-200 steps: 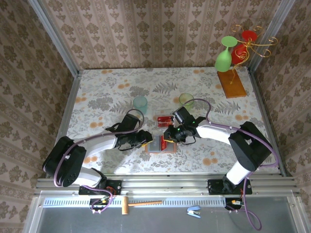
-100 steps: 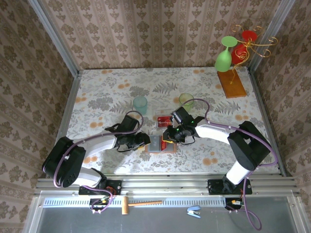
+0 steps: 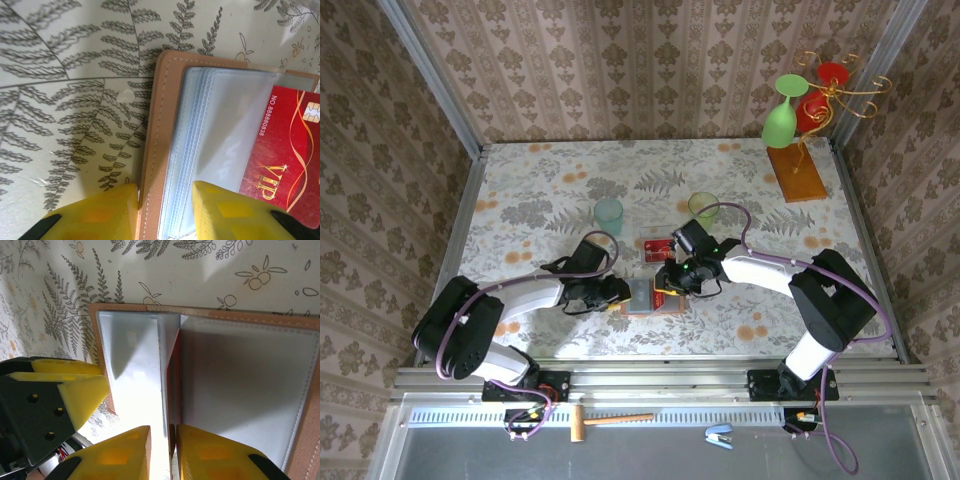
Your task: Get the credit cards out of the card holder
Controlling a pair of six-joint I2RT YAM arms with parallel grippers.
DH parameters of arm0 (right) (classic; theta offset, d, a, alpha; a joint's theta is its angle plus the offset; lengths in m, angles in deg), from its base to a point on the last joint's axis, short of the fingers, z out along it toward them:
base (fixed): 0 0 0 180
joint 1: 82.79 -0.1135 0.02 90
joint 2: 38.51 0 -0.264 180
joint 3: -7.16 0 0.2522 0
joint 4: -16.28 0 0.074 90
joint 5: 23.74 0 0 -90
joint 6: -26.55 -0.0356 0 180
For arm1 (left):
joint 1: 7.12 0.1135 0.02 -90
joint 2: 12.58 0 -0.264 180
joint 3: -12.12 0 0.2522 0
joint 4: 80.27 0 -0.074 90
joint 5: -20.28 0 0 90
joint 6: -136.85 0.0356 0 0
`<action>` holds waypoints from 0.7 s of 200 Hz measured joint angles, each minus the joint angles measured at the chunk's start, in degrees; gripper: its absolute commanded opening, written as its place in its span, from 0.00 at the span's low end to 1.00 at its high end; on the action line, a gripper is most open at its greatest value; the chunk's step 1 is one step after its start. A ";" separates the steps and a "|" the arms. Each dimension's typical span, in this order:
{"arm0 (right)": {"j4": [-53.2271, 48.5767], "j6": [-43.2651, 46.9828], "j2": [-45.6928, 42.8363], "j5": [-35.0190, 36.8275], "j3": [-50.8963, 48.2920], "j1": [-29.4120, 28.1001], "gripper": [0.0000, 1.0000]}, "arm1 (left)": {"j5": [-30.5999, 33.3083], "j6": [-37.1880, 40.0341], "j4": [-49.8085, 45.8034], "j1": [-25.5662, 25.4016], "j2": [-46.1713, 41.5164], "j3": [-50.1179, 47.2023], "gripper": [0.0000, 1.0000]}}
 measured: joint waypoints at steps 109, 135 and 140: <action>-4.31 2.40 -0.02 3.26 0.90 0.00 0.17 | 0.07 -1.09 0.79 -0.83 0.20 0.00 0.34; -5.07 2.80 -0.02 3.78 1.01 0.00 0.16 | 0.28 -1.09 0.11 -0.83 -0.20 0.00 0.34; -5.11 2.80 -0.02 3.89 1.01 0.00 0.16 | 0.31 -1.09 -0.07 -0.83 -0.44 0.00 0.34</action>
